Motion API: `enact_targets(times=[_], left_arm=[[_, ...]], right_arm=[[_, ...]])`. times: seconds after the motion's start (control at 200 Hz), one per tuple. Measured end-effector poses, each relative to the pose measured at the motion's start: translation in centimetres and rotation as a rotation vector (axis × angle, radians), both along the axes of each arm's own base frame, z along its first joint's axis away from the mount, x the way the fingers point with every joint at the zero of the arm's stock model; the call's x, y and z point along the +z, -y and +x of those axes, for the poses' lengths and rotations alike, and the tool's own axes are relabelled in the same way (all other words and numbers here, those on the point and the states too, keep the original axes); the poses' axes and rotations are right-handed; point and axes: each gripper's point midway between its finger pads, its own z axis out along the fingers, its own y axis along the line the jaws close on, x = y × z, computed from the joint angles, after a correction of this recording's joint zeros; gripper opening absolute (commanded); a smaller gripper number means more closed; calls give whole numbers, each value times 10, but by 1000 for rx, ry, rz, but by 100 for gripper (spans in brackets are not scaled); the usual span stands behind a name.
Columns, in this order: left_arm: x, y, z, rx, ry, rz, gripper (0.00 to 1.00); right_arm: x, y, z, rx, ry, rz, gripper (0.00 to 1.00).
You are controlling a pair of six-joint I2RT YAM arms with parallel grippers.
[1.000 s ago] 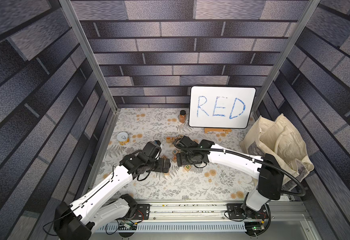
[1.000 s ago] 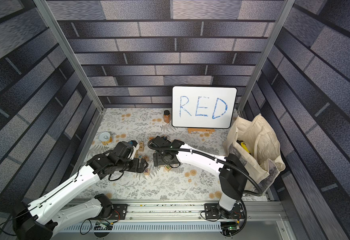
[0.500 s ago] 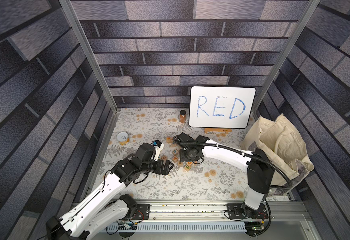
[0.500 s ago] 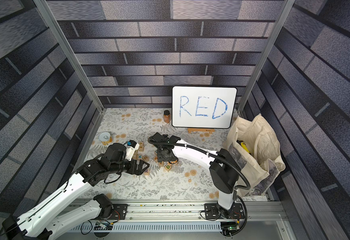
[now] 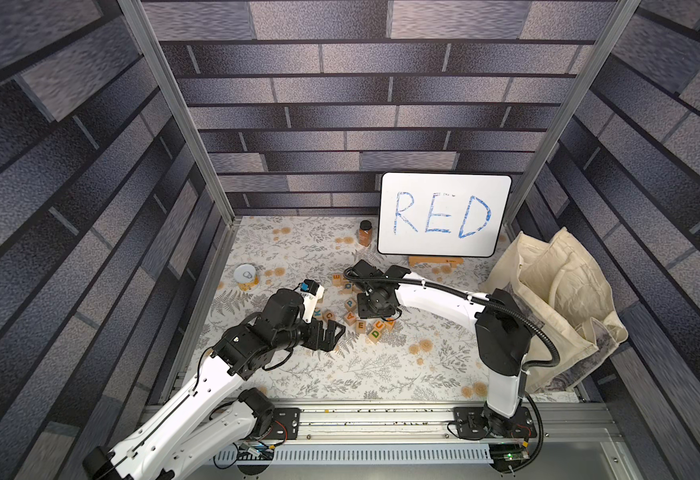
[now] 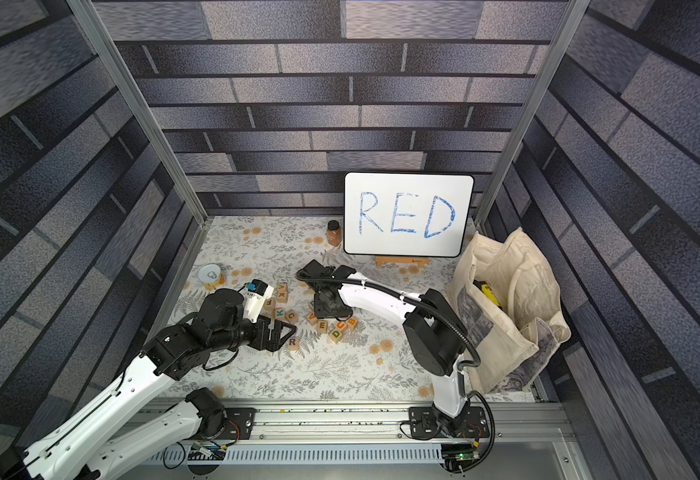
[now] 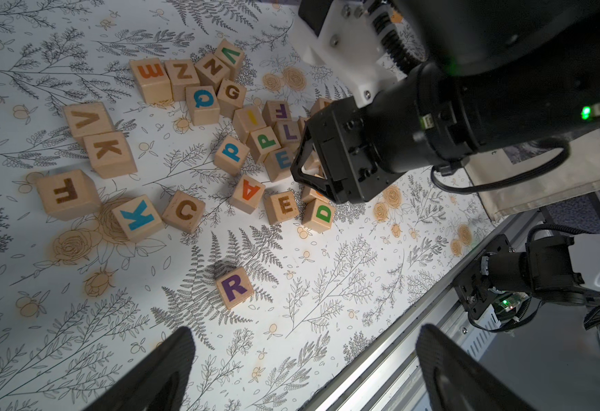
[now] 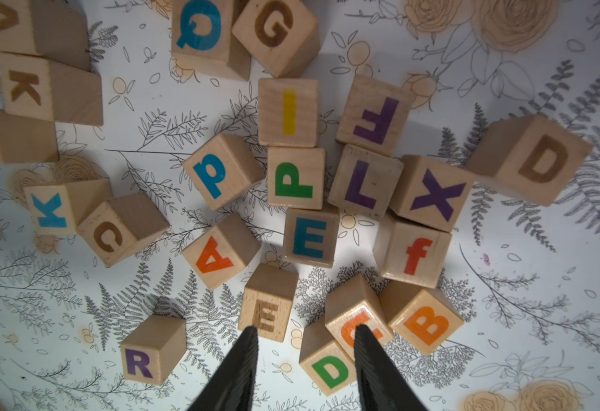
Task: Assemble the uppercase word "red" with letter blocks
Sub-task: Pick up the letter block from the center of the board.
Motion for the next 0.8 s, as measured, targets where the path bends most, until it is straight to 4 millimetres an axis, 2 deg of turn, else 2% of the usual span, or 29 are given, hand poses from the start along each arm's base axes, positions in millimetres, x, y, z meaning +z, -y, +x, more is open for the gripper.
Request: enact_targets(times=[0.526, 0.801], left_arm=[[-7, 0, 6, -1, -9, 28, 100], [-10, -2, 16, 14, -10, 39, 100]], right_arm=[[-25, -3, 12, -16, -60, -16, 47], [-46, -5, 21, -21, -88, -45, 46]])
